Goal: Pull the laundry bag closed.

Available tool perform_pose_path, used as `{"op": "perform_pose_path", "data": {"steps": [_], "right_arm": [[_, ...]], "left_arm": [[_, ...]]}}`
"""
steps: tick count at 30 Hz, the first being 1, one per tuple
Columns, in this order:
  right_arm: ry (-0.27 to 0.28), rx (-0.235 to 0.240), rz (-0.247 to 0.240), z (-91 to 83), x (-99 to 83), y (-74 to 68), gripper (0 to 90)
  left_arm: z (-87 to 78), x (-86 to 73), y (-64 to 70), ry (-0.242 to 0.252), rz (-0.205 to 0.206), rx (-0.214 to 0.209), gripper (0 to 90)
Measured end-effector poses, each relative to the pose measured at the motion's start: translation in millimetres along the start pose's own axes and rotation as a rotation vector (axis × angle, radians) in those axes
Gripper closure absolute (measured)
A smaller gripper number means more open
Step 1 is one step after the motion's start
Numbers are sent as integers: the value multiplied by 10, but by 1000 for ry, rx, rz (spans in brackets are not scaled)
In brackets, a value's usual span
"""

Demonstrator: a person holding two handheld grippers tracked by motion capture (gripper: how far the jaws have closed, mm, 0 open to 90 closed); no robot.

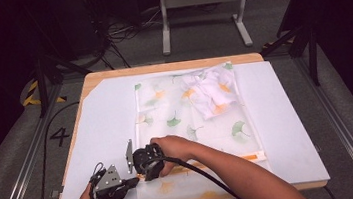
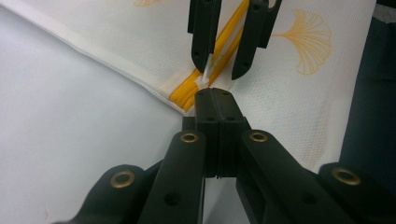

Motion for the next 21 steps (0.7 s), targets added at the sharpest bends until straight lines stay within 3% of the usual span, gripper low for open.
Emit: {"op": "perform_pose_path", "data": {"steps": [4,9,11,16,20,21], "right_arm": [[-10,-23,24,26,5,-8,800],[5,-15,61,29,37,2,837],[-9,-50,45,36,50,7,880],[-14,-77,8,28,56,-4,898],[3,-138,-12,33,43,-15,900],[4,-145,-20,36,34,-26,900]], "left_arm": [[2,-2,-3,0,-6,-5,900],[6,1,-3,3,-7,-10,900],[7,2,-2,2,-7,-10,900],[7,21,-10,2,-6,-5,892],[-1,116,-100,26,-45,24,865],[19,148,-131,31,-71,24,866]]}}
Point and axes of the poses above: each handheld gripper's, and its own axes: z roughly forward along the jaws, x roughly out of its top, y roughly to its right, the point moved 8 cm from there along z, roughly forward along the jaws, and after that the axes turned 13 degrees about -y, right-handed, at the moved point
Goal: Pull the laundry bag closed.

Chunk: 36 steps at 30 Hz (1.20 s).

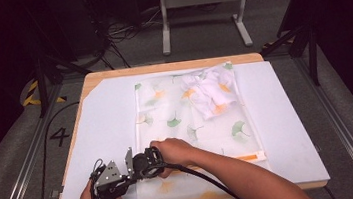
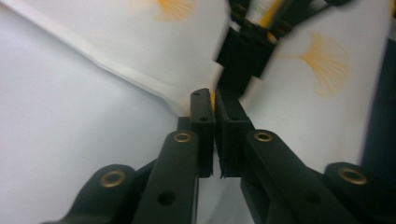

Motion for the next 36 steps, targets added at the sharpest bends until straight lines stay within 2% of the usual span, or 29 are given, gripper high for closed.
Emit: {"op": "perform_pose_path", "data": {"steps": [1,3,5,7,8,12,16,19,27,29,36], "right_arm": [[11,-22,-10,0,-11,-6,900],[22,-55,-37,6,-43,-15,900],[31,-64,-52,5,-61,-32,900],[44,-83,-62,6,-75,-45,900],[49,-85,-65,9,-79,-46,900],[59,-99,-78,11,-95,-59,900],[68,-139,-126,10,-101,-58,900],[62,-160,-139,6,-129,-66,900],[78,-185,-132,5,-173,-84,900],[71,-175,-128,10,-185,-92,900],[95,-189,-117,4,-220,-104,900]], "left_arm": [[24,16,-6,-6,-2,-11,852],[57,37,5,-22,0,-5,858],[81,43,28,-41,23,18,870],[97,45,33,-52,10,19,900],[95,44,26,-60,18,24,900],[100,46,29,-61,19,32,900],[103,46,27,-56,13,24,900],[104,45,27,-56,17,25,900],[102,41,24,-50,13,13,900],[102,40,23,-49,15,11,900],[100,36,18,-52,22,14,900]]}}
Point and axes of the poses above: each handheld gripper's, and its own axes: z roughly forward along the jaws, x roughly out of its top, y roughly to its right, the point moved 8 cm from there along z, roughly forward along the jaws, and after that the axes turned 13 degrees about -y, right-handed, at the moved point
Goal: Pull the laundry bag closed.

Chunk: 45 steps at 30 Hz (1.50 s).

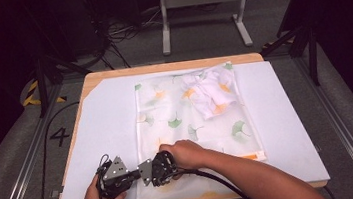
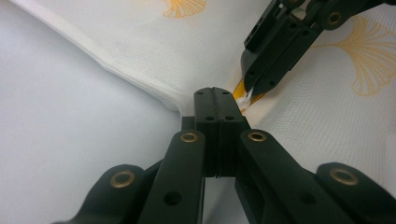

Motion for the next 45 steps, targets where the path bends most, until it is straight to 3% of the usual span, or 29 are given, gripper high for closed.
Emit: {"op": "perform_pose_path", "data": {"steps": [10,16,17,18,19,22,23,25,28,35,41,44,45], "right_arm": [[2,-3,39,-76,-220,-27,900],[0,-15,114,-275,-653,-120,900],[0,-15,114,-275,-653,-120,900],[-12,-36,133,-309,-774,-138,900],[-1,-31,182,-386,-982,-195,900],[7,-56,211,-448,-1142,-230,900],[16,-77,253,-535,-1340,-295,900],[27,-82,272,-570,-1400,-317,900],[44,-100,343,-669,-1701,-428,900],[21,-127,477,-747,-2309,-684,900],[14,-186,623,-919,-2870,-889,900],[12,-194,666,-941,-3042,-990,900],[40,-194,694,-959,-3086,-1024,900]], "left_arm": [[1,0,-7,7,2,-4,900],[3,2,-7,7,-4,-6,900],[3,2,-7,7,-4,-6,900],[4,3,-7,8,-6,-8,900],[4,4,-5,7,-8,-7,900],[3,5,-5,3,-8,-4,900],[3,5,-5,3,-9,-3,900],[3,5,-4,2,-9,-2,900],[3,6,-4,2,-12,0,900],[2,5,-4,2,-14,-2,900],[3,4,-4,7,-14,-5,900],[3,3,-5,6,-14,-6,900],[3,3,-4,5,-14,-9,900]]}}
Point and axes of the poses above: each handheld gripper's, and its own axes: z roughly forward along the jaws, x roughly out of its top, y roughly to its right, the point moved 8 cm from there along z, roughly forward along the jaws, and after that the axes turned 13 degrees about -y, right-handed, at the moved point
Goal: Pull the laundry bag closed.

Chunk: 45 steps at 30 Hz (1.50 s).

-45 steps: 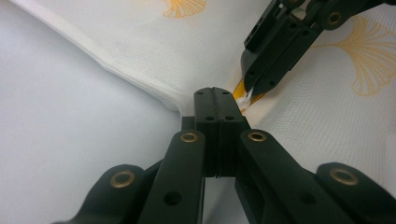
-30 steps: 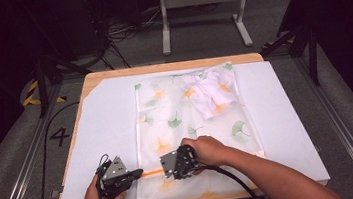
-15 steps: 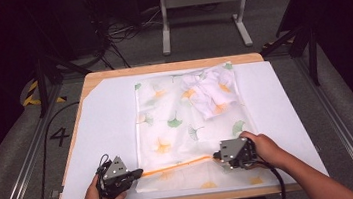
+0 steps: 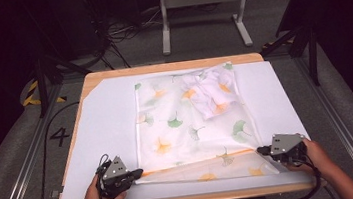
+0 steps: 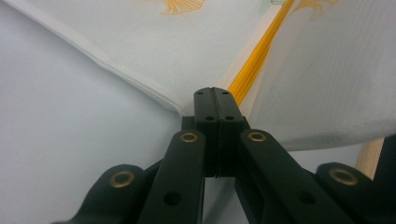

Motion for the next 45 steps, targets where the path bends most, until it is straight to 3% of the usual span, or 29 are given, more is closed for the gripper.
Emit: {"op": "perform_pose_path", "data": {"steps": [11,22,29,30,34,36,38,40,45], "right_arm": [[33,-4,54,-55,-133,14,900],[-14,-34,79,-70,-253,16,900],[41,-17,171,-180,-298,58,864],[38,-29,181,-195,-282,73,847],[76,-46,227,-242,-208,112,789],[118,-49,267,-270,-157,158,727],[143,-69,335,-281,-142,231,648],[146,-91,368,-281,-149,280,594],[151,-127,440,-259,-189,370,417]], "left_arm": [[-5,-3,-9,3,2,-10,900],[-94,-58,-78,42,-12,-4,900],[-221,-20,-149,93,4,29,900],[-246,-14,-168,97,7,52,900],[-334,19,-241,134,6,78,839],[-365,27,-309,146,5,111,809],[-372,20,-375,138,-2,145,733],[-390,18,-447,150,-16,173,657],[-428,-25,-619,171,-67,199,451]]}}
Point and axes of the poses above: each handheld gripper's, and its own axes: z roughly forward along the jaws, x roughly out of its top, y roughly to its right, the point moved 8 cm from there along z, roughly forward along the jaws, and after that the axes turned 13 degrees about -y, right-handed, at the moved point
